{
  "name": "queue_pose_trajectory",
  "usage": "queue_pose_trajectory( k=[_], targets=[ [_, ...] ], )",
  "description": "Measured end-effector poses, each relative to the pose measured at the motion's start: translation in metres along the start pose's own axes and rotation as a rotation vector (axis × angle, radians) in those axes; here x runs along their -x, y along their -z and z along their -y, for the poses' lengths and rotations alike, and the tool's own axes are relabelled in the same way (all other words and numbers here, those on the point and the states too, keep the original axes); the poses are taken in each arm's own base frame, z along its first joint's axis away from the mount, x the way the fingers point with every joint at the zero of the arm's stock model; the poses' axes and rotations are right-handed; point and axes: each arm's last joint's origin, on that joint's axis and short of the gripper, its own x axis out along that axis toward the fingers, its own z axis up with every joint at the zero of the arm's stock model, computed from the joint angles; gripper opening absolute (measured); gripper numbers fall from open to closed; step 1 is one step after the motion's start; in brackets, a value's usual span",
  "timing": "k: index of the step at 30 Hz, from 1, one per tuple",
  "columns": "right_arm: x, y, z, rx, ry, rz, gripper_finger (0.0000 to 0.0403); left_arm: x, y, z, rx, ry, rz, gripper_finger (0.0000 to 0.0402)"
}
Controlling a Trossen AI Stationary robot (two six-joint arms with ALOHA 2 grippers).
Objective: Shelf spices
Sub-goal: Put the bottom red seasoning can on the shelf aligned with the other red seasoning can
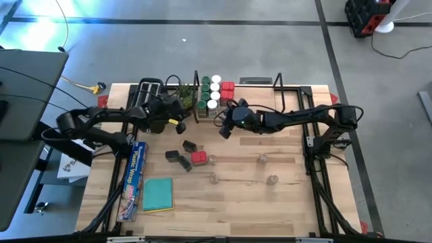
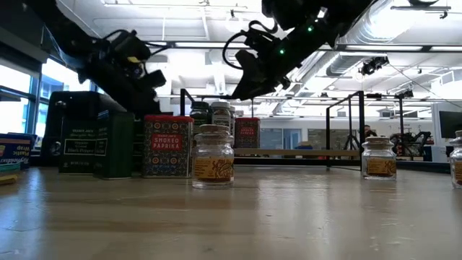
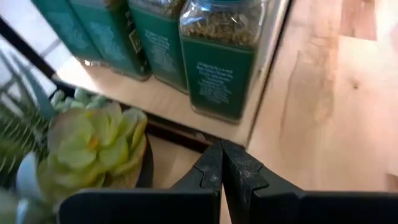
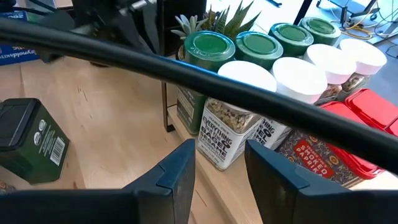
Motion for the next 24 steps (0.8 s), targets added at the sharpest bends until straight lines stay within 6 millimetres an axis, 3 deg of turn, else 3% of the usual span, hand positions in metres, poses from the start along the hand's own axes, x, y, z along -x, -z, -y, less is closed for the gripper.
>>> queue_pose_trajectory(
  k=[12, 24],
  targets=[
    [0.000, 0.000, -0.001, 0.001, -0.004, 0.000, 0.0133, -0.031, 0.007, 0.002, -0.097, 0.004, 0.048, 0.0000],
    [0.000, 0.000, -0.001, 0.001, -0.004, 0.000, 0.0133, -0.042, 0.008, 0.002, -0.109, 0.036, 0.101, 0.0000]
  ],
)
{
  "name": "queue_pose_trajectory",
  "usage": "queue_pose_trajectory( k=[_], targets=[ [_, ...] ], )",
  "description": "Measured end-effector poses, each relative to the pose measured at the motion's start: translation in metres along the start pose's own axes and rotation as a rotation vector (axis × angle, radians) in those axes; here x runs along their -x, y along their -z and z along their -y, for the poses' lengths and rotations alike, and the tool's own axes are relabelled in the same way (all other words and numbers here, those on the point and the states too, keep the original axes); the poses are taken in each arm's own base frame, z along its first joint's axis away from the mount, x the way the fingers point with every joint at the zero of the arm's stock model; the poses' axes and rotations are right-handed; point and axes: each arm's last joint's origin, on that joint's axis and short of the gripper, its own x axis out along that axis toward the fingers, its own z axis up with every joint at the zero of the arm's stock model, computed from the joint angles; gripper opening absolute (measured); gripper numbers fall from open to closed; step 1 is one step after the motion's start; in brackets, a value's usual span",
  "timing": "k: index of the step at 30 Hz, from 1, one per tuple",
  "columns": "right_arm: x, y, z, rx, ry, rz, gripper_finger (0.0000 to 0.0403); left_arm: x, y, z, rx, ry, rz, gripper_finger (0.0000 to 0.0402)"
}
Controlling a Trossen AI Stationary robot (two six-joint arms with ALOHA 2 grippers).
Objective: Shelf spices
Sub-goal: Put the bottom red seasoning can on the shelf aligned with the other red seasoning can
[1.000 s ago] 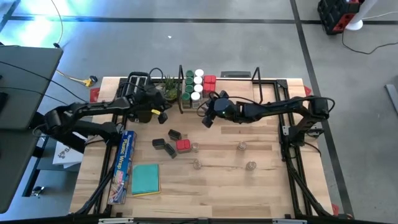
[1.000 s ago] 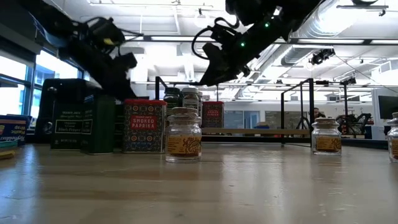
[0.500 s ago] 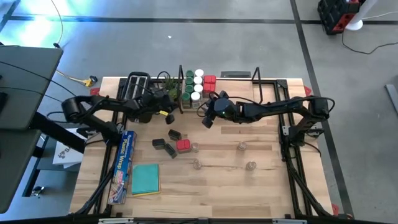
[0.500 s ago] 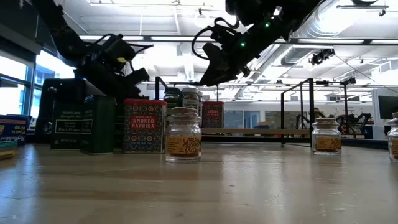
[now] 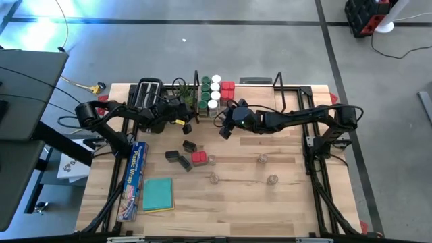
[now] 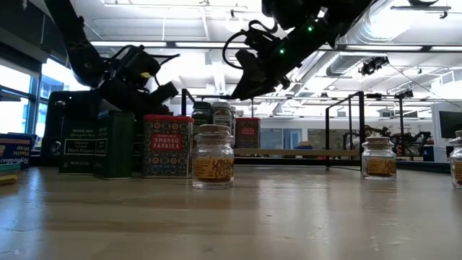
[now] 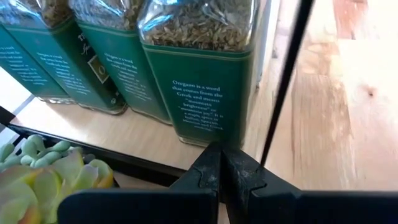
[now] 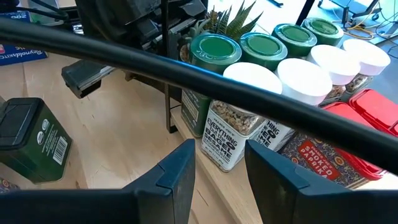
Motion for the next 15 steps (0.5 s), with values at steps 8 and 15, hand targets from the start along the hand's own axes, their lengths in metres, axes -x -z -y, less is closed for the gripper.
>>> queue_pose_trajectory(
  k=[8, 15],
  targets=[
    [0.0000, 0.0000, -0.0001, -0.003, -0.002, 0.000, 0.0133, -0.0007, -0.0010, -0.0003, -0.010, -0.001, 0.016, 0.0000],
    [0.0000, 0.0001, -0.0001, -0.003, -0.005, -0.001, 0.0133, -0.0006, -0.0026, -0.0007, -0.013, -0.004, 0.032, 0.0000]
  ],
)
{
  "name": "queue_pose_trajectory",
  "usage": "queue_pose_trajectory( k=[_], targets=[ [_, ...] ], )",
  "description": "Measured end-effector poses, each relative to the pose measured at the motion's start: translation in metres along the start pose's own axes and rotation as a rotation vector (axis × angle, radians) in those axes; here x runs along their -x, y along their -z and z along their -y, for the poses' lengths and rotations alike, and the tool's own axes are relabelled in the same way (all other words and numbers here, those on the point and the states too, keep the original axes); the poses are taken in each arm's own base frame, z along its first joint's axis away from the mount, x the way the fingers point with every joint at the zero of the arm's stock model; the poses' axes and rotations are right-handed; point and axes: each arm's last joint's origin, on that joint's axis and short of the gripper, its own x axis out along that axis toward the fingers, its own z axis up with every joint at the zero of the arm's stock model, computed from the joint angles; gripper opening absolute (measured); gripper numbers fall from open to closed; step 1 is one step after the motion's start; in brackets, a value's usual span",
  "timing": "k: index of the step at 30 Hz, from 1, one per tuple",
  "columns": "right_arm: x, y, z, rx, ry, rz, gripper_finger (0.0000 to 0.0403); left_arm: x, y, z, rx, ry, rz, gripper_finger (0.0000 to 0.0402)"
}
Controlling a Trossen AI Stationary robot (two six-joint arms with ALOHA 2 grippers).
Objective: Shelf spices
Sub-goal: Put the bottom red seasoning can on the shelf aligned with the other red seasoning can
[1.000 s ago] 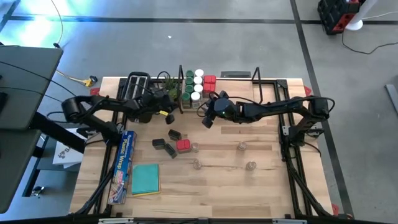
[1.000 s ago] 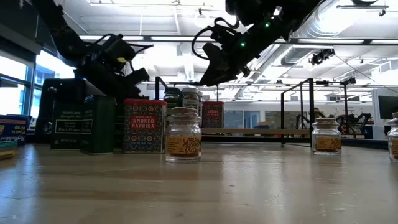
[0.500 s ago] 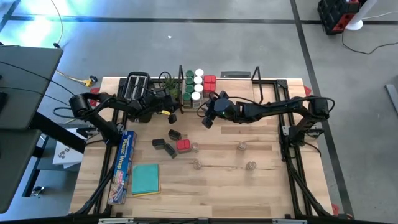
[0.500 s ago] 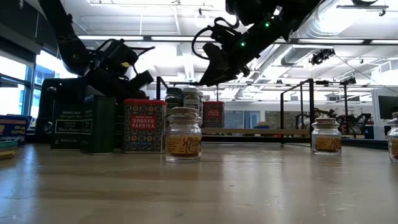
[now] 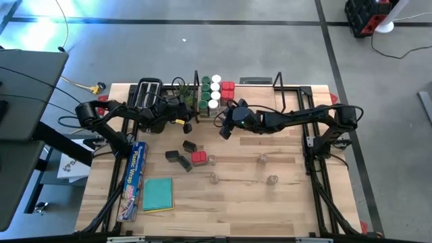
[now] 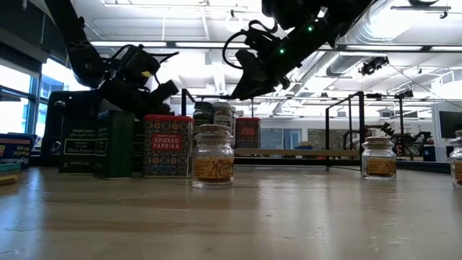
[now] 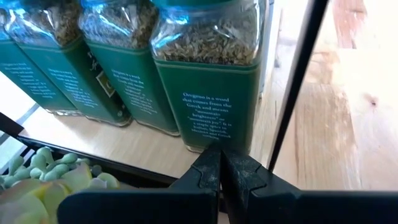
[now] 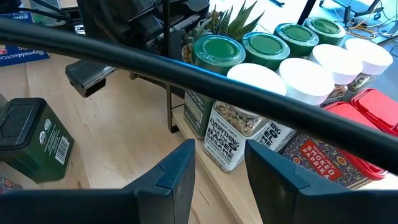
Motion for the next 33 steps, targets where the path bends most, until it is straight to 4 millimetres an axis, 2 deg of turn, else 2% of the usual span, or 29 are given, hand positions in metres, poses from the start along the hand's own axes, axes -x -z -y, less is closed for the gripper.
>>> queue_pose_trajectory(
  k=[25, 33],
  targets=[
    [0.0000, 0.0000, -0.0006, -0.007, -0.020, -0.002, 0.0133, 0.0004, -0.0059, -0.0018, -0.016, -0.015, 0.060, 0.0000],
    [0.0020, 0.0001, -0.0059, 0.039, -0.053, 0.003, 0.0133, 0.0003, -0.0059, -0.0020, -0.035, -0.023, 0.057, 0.0000]
  ],
)
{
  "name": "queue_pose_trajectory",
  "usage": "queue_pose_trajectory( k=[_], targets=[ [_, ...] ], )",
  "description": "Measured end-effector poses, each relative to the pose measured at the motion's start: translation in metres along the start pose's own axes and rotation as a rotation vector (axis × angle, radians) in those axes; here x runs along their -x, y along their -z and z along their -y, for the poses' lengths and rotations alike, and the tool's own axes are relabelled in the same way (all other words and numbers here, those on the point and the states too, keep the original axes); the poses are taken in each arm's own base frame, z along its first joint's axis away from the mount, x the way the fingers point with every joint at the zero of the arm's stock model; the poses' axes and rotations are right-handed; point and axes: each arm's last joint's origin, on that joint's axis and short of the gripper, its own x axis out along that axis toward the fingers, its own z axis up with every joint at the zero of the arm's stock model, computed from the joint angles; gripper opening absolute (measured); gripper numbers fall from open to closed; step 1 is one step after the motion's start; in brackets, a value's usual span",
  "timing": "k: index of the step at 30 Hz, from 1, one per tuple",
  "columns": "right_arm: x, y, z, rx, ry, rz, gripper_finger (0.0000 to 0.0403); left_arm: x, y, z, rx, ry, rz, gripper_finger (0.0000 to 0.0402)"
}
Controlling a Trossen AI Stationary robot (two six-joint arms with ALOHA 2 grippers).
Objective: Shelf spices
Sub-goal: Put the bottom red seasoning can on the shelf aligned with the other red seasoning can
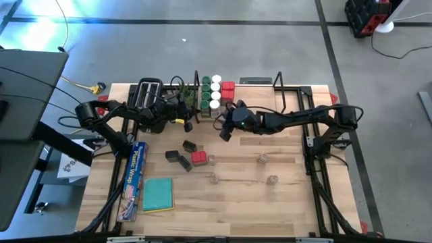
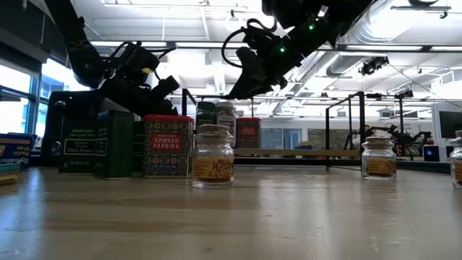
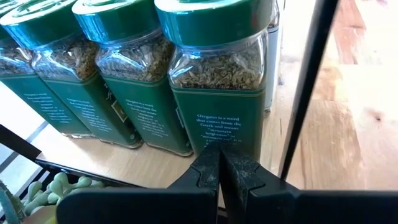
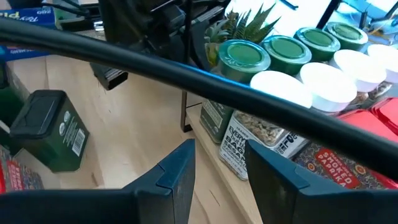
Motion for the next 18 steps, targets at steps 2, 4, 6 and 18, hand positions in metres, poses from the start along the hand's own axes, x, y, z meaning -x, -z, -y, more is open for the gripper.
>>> queue_pose_trajectory(
  k=[2, 4, 6, 18],
  targets=[
    [0.0008, 0.0002, -0.0021, 0.007, 0.004, 0.001, 0.0133, 0.0000, 0.0000, 0.0000, -0.001, -0.006, -0.002, 0.0000],
    [0.0013, 0.0006, -0.0033, 0.010, 0.003, -0.001, 0.0133, 0.0003, -0.0004, 0.0000, -0.002, -0.002, 0.001, 0.0000],
    [0.0013, 0.0007, -0.0032, 0.011, 0.003, -0.003, 0.0133, 0.0004, -0.0006, 0.0001, -0.004, 0.009, 0.005, 0.0000],
    [0.0011, 0.0008, -0.0032, 0.005, -0.015, -0.005, 0.0133, -0.0009, -0.0066, -0.0018, -0.041, 0.008, 0.051, 0.0000]
  ],
)
